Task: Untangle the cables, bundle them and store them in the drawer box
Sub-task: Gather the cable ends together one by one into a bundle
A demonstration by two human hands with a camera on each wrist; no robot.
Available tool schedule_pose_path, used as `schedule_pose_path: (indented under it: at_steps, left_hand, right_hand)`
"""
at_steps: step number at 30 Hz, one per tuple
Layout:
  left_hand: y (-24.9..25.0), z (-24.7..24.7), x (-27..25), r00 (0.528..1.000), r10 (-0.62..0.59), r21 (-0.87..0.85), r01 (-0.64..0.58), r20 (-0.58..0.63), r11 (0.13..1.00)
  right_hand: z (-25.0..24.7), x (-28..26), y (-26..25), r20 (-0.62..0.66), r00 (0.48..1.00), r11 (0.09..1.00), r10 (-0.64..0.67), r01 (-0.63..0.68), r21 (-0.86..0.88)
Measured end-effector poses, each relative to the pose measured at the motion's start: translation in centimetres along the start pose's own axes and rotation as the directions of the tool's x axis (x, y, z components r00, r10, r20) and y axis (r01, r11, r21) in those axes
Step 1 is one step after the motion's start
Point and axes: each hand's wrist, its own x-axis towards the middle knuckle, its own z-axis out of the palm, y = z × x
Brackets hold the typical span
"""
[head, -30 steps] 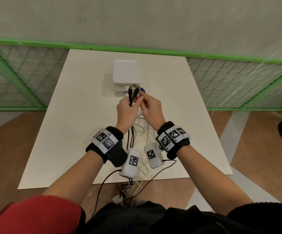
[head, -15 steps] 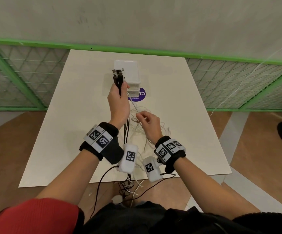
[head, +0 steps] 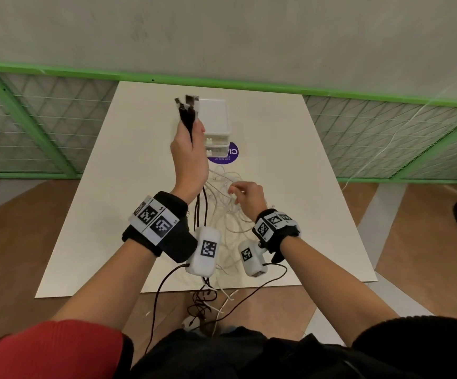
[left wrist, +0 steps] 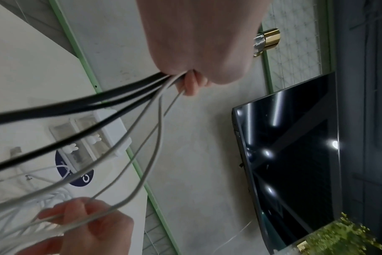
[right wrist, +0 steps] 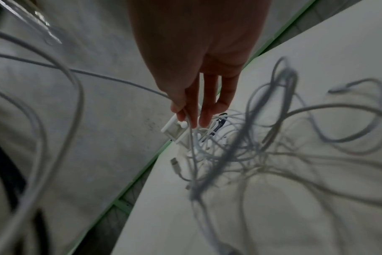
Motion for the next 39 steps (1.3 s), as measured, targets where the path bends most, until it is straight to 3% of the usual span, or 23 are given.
schedule_pose_path:
  at_steps: [2, 5, 7, 10, 12, 14, 17, 21, 26, 29, 32, 36, 39]
  left_hand:
    - [-0.1, 0.8, -0.8, 0.991, -0.005, 0.195, -0.021, 0.131, 0.981]
    - [-1.6, 1.9, -2.0, 0.941, -0.089, 0.487, -0.087, 0.327, 0.869]
    - [-3.0, 2.1, -2.5, 0.909, -0.143, 0.584, -0.124, 0.391, 0.802]
    - [-3.8, 2.0, -2.7, 0.897, -0.209, 0.639, -0.099, 0.389, 0.763]
    - [-3.8, 2.4, -2.8, 0.894, -0.229, 0.631, -0.072, 0.384, 0.773]
    - [-3.6, 2.6, -2.9, 0.896, -0.214, 0.598, -0.067, 0.388, 0.799]
    - [-3.1, 2.6, -3.4, 0.933, -0.103, 0.525, -0.101, 0.345, 0.845]
    - [-3.0, 1.9, -2.7, 0.981, -0.086, 0.351, 0.021, 0.172, 0.936]
    - [-3.1, 1.6, -2.3, 0.987, -0.074, 0.302, 0.027, 0.144, 0.953]
    - [-2.8, 1.2, -2.0, 0.991, -0.043, 0.285, 0.005, 0.128, 0.958]
    - [-2.5, 1.0, -1.6, 0.994, -0.009, 0.281, -0.023, 0.113, 0.96]
    - [-2.4, 1.0, -1.6, 0.995, -0.019, 0.25, -0.007, 0.099, 0.968]
    - [-1.7, 0.9, -1.8, 0.996, 0.005, 0.23, -0.025, 0.085, 0.973]
  right_hand:
    - [0.2, -0.2, -1.0, 0.001, 1.0, 1.0, -0.012, 0.012, 0.018]
    - [0.1, -0.8, -2.5, 0.009, 0.994, 0.992, -0.106, 0.106, -0.068]
    - [0.0, -1.2, -3.4, 0.045, 0.982, 0.954, -0.182, 0.188, -0.234]
    - [0.2, -1.1, -4.1, 0.07, 0.977, 0.924, -0.203, 0.214, -0.318]
    - [0.2, -1.4, -4.2, 0.081, 0.978, 0.906, -0.193, 0.209, -0.368]
    - [0.1, -1.4, -4.3, 0.004, 0.972, 0.924, -0.236, 0.226, -0.308]
    - [-0.1, -1.9, -4.7, -0.077, 0.964, 0.961, -0.253, 0.241, -0.138]
    - [-0.1, -2.6, -5.1, -0.104, 0.977, 0.955, -0.189, 0.207, 0.212]
    - [0.4, -3.6, -4.9, -0.073, 0.959, 0.944, -0.275, 0.284, 0.171]
    - [1.1, -3.4, -3.5, -0.119, 0.947, 0.954, -0.297, 0.3, 0.008]
    - [1.3, -3.1, -1.5, -0.12, 0.959, 0.964, -0.257, 0.246, -0.103]
    - [1.4, -3.4, -1.0, -0.106, 0.967, 0.972, -0.232, 0.236, 0.022]
    - [1.7, -3.0, 0.8, -0.073, 0.985, 0.987, -0.153, 0.15, -0.051]
